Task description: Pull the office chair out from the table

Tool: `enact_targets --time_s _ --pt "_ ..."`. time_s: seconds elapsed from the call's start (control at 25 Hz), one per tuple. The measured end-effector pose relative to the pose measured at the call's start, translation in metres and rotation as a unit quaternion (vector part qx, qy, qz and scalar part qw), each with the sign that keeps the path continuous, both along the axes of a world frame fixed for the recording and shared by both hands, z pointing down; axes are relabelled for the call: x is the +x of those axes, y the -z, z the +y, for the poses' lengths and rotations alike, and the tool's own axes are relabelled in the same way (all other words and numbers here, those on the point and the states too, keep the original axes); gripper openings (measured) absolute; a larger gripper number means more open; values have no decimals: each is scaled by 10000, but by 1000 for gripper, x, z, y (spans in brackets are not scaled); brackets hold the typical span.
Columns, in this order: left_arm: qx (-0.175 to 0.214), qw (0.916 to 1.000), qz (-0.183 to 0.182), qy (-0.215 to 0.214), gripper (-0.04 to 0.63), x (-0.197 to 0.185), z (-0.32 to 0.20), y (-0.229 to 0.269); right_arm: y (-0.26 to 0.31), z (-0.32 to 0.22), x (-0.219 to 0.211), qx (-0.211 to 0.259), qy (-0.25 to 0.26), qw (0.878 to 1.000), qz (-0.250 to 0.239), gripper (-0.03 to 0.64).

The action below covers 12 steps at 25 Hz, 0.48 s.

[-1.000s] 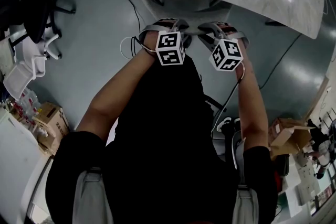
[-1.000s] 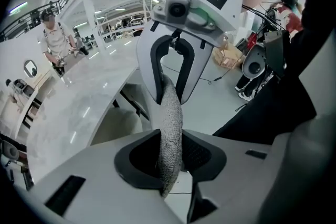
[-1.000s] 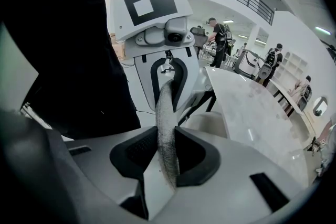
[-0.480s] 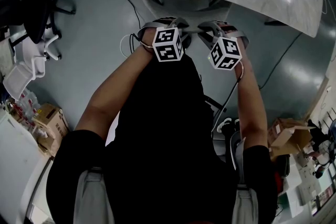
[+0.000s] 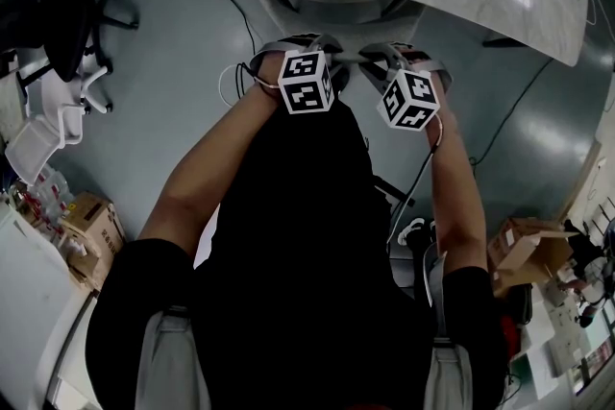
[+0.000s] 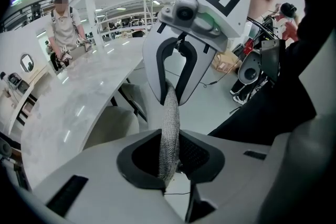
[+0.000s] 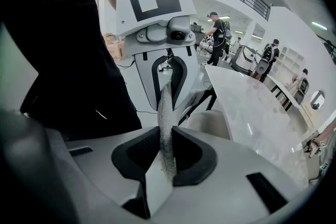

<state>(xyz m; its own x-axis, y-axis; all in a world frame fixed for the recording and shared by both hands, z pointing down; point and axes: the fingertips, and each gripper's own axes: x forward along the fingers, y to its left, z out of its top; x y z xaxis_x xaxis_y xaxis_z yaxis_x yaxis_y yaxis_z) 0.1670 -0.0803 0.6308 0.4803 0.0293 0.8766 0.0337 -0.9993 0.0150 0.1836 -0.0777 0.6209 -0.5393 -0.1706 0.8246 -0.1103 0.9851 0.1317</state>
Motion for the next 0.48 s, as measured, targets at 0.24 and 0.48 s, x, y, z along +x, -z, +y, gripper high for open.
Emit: enact_targets --time_s 0.24,0.48 --pt "-61 10000 -5 -68 84 -1 16 0 -1 16 -1 -40 -84 10000 -21 77" --pt "-185 9997 40 -132 84 -8 40 1 -1 39 -9 -86 -164 9998 50 77"
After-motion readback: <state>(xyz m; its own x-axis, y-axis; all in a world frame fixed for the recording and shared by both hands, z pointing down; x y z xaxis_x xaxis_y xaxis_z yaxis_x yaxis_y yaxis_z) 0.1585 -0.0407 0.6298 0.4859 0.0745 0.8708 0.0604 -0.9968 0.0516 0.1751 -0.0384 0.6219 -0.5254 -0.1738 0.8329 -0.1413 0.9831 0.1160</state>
